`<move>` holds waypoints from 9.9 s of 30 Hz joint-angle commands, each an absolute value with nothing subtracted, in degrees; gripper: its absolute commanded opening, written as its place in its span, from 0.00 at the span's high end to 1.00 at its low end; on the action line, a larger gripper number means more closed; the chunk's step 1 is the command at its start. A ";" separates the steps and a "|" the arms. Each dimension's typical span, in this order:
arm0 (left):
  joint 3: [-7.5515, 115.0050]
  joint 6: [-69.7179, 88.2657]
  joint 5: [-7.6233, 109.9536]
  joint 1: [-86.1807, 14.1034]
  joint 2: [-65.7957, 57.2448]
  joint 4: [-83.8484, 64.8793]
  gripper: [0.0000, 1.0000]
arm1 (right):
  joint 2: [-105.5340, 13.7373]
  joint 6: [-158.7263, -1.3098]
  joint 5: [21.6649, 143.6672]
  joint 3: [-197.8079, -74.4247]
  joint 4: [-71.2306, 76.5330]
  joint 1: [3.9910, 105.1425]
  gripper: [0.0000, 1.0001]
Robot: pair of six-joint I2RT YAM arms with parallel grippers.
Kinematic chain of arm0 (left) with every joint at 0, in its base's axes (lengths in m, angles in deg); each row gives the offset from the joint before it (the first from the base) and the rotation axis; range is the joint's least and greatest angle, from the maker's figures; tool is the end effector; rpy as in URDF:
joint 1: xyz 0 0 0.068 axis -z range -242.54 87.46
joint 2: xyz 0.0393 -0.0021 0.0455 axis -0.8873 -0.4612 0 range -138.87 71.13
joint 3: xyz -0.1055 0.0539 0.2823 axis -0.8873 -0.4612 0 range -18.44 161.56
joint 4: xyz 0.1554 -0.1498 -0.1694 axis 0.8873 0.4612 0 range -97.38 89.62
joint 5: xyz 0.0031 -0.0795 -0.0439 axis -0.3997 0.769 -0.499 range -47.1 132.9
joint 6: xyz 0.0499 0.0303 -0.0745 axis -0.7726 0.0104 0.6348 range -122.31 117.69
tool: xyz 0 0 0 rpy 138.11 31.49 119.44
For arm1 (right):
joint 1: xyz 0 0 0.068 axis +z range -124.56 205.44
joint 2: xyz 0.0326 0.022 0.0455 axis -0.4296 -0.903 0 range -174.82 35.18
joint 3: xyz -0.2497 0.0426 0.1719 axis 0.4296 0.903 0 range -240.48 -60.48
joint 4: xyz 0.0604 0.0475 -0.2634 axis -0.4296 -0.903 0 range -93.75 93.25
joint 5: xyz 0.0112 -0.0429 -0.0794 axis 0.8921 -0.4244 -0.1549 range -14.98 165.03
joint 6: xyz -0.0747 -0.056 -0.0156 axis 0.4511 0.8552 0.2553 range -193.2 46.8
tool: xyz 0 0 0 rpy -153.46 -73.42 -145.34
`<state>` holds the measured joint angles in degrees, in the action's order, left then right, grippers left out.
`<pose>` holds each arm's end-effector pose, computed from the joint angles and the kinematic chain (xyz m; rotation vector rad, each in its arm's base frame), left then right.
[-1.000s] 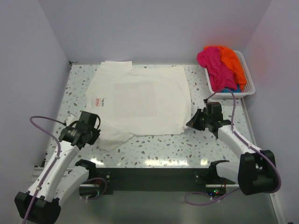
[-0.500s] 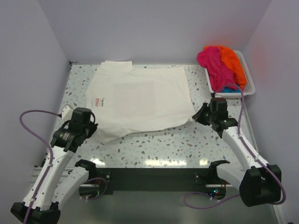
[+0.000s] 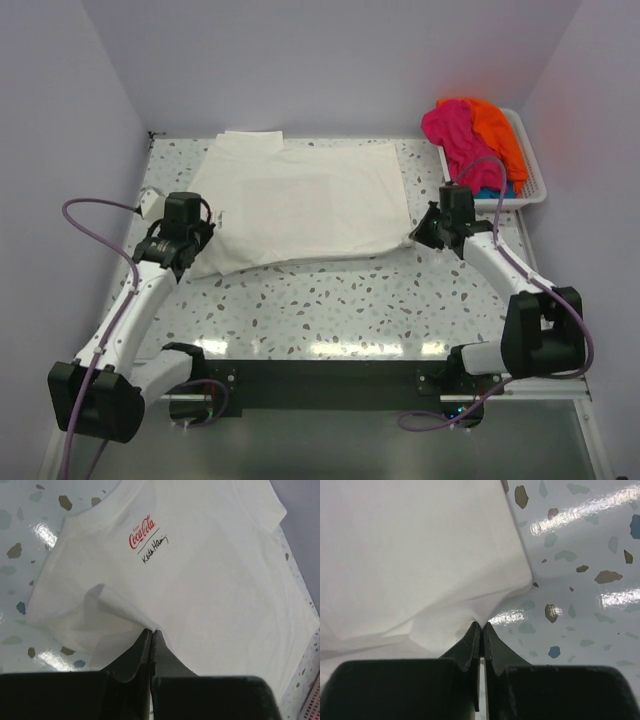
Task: Fold and stack the t-shirts
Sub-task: Fold the tshirt
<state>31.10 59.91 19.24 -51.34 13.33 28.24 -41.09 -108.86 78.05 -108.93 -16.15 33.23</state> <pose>0.2376 -0.0120 0.2826 -1.1536 1.9503 -0.1953 0.3109 0.0471 0.2185 0.5619 2.3693 0.4128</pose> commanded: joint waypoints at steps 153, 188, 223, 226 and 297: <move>22.78 60.54 29.54 -72.03 -8.15 11.69 0.57 | -117.66 -74.70 65.09 -204.00 2.98 71.32 0.84; 23.66 57.55 31.92 -72.12 -6.56 10.11 0.50 | -113.96 -82.87 71.60 -196.10 0.88 68.68 0.49; 25.50 56.93 32.53 -72.12 -9.20 10.11 0.50 | -119.59 -86.12 71.69 -199.87 0.52 68.15 0.74; 26.12 56.93 32.62 -72.12 -9.46 10.28 0.50 | -120.21 -86.21 71.77 -200.84 0.35 67.89 0.81; 70.77 60.88 47.47 -69.74 -54.02 -2.81 1.00 | -108.52 -93.33 84.17 -186.43 -0.79 62.44 0.55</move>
